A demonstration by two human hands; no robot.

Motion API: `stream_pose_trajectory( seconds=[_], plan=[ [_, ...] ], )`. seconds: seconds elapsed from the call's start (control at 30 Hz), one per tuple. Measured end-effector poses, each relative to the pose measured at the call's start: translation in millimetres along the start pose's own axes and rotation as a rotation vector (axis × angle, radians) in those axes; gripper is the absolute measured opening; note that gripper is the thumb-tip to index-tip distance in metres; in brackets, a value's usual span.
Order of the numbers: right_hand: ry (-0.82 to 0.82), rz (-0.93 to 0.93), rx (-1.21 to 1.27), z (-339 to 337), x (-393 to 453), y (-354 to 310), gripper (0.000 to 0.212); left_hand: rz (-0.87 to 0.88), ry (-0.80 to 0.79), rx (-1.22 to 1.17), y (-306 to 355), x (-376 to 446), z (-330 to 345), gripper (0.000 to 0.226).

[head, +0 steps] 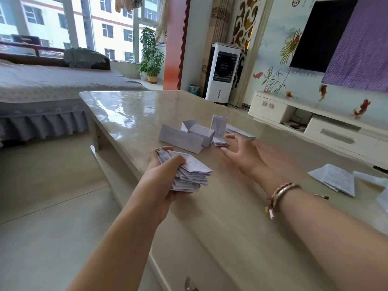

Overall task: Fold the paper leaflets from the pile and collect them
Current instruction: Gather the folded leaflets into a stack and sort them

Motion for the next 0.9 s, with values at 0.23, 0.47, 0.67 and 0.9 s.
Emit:
stream_pose_trajectory(
  seconds=[0.23,0.47,0.67,0.9],
  plan=[
    [-0.170,0.088,-0.167,33,42,11,0.059,0.011,-0.020,0.026,-1,8,-9,0.026],
    [0.042,-0.090,-0.534,28,47,-6,0.033,-0.018,-0.005,0.039,-5,12,-11,0.028],
    [0.313,-0.096,-0.394,-19,21,-7,0.016,-0.037,-0.026,0.072,-12,6,11,0.025],
    [0.214,-0.002,-0.100,-43,0,19,0.026,-0.012,-0.030,0.140,-13,-1,20,0.031]
  ],
)
Point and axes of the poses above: each hand's wrist, its own x-axis towards the middle knuckle, its own z-axis out of the palm, y = z × x, the point moved 9 cm from there along x, towards the middle knuckle, and after that the axes turned 11 degrees about z, right-handed, at the moved point
